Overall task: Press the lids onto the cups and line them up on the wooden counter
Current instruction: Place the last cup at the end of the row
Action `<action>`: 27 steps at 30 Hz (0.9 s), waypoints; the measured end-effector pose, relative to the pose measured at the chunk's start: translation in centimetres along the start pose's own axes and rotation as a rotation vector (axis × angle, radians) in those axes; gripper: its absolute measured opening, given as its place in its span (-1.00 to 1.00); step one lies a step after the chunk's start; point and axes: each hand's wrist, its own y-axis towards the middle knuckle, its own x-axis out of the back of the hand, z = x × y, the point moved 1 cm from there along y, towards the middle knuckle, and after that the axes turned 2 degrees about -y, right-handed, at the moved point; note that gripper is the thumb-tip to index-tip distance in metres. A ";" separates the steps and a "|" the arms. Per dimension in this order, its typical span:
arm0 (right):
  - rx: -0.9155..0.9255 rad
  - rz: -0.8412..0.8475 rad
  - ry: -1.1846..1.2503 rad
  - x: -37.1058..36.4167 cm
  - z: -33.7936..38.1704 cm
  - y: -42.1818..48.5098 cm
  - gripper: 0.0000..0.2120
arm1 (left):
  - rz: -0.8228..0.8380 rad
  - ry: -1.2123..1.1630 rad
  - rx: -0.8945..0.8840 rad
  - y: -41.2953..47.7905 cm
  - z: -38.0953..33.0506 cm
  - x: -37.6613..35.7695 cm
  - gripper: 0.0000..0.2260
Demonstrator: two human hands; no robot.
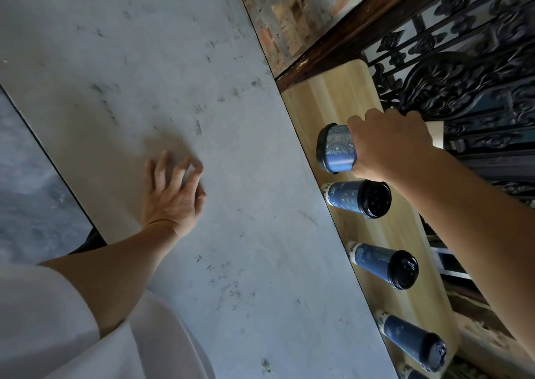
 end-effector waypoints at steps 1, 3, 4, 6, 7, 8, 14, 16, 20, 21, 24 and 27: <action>0.000 -0.003 0.000 0.1 0.0 0.0 -0.52 | 0.001 0.008 0.000 0.0 0.0 0.1 -0.48; 0.002 -0.002 -0.002 0.1 0.0 -0.1 -0.52 | 0.005 0.009 -0.003 0.0 0.0 0.2 -0.49; 0.003 -0.001 -0.006 0.1 0.0 -0.1 -0.51 | 0.008 0.007 -0.004 0.0 0.0 0.3 -0.50; 0.005 0.000 -0.017 0.0 0.0 -0.1 -0.51 | 0.009 0.000 0.002 0.0 0.0 0.5 -0.51; 0.004 0.003 -0.021 0.0 0.0 -0.2 -0.51 | 0.011 -0.006 0.008 0.0 -0.1 0.6 -0.50; 0.002 0.005 -0.023 -0.1 -0.1 -0.2 -0.51 | 0.008 -0.007 0.013 0.0 -0.1 0.6 -0.50; -0.008 0.009 -0.069 -0.3 -0.3 -0.4 -0.52 | 0.003 0.009 0.033 0.0 -0.3 0.6 -0.49; -0.011 -0.034 -0.130 -0.4 -0.3 -0.6 -0.54 | 0.010 0.012 0.036 0.0 -0.2 0.5 -0.49; -0.018 -0.066 -0.160 -0.4 -0.4 -0.7 -0.53 | 0.030 0.041 0.041 0.0 -0.3 0.5 -0.47; -0.018 -0.053 -0.147 -0.4 -0.4 -0.7 -0.53 | 0.034 0.046 0.040 0.0 -0.3 0.5 -0.47; -0.020 -0.045 -0.131 -0.6 -0.3 -0.7 -0.54 | 0.044 0.049 0.044 0.1 -0.3 0.4 -0.47; -0.030 -0.084 -0.150 -0.6 -0.2 -0.6 -0.53 | 0.042 0.053 0.047 0.1 -0.4 0.4 -0.47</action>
